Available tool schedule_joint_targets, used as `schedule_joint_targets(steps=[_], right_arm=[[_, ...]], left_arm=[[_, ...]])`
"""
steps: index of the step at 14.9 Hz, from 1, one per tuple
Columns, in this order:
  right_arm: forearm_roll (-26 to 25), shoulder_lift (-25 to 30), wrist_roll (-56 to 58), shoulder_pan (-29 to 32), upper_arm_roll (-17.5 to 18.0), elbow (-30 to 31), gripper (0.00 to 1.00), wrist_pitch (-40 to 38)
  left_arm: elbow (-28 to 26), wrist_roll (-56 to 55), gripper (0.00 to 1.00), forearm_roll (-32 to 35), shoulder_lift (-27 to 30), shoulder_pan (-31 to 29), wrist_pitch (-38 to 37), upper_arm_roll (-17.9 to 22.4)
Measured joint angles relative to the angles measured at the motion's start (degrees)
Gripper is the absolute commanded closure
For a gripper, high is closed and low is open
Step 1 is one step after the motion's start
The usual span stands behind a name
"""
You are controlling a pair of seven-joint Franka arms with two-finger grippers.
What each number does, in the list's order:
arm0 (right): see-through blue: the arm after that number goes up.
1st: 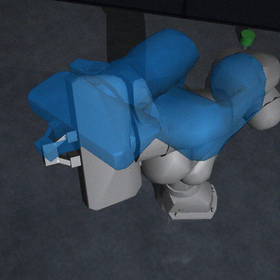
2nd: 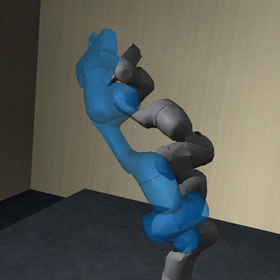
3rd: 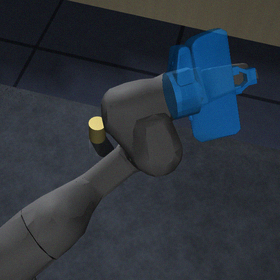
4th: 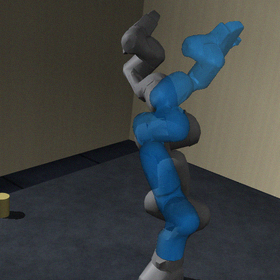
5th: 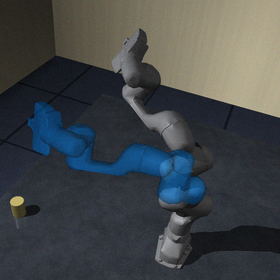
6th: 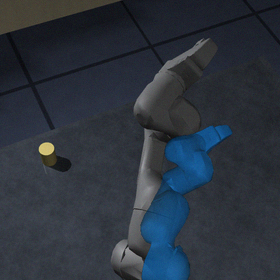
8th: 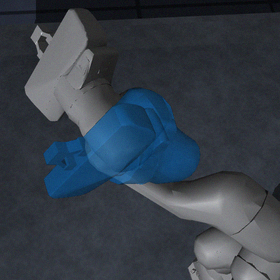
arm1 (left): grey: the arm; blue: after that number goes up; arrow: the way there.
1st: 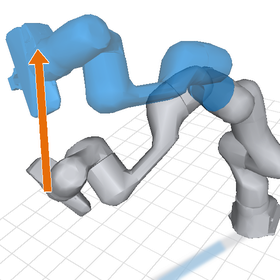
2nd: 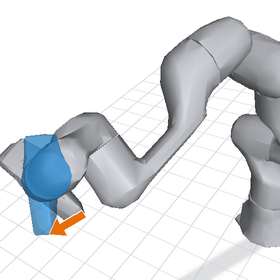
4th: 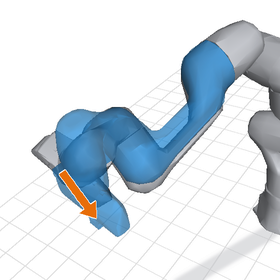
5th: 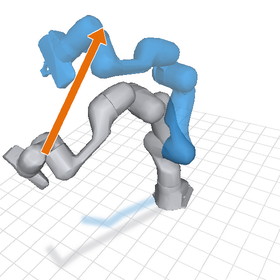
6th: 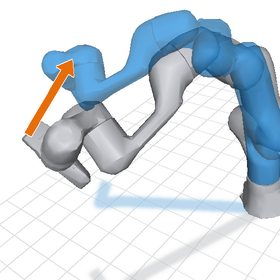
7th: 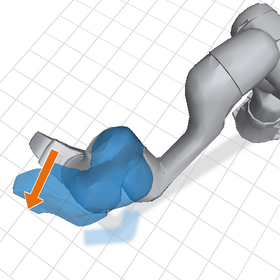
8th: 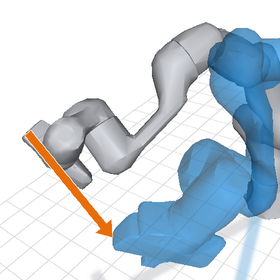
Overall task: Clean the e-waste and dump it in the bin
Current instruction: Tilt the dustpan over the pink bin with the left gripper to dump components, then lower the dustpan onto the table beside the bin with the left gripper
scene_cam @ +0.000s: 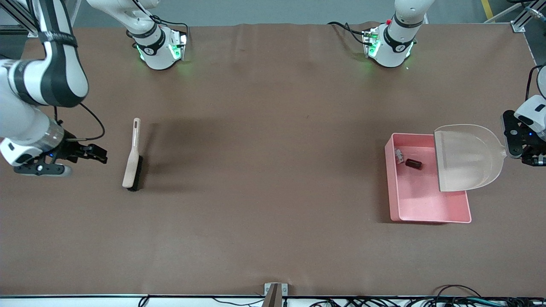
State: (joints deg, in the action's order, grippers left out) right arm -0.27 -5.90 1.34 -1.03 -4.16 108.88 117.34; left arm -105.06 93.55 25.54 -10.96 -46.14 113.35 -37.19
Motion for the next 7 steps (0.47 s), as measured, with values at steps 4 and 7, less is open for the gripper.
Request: schedule_joint_targets(steps=[4, 7], right_arm=[[0.0, 1.4, 0.0, 0.1, 0.7, -7.4, 0.0, -9.9], [0.0, 1.5, 0.0, 2.7, 3.9, -14.2, 0.0, -18.3]], left_arm=[[2.0, -0.9, 1.0, -7.0, -2.3, 1.0, -2.2, -0.2], [2.2, -10.9, 1.0, -8.3, -3.8, 6.1, -3.6, -1.4]])
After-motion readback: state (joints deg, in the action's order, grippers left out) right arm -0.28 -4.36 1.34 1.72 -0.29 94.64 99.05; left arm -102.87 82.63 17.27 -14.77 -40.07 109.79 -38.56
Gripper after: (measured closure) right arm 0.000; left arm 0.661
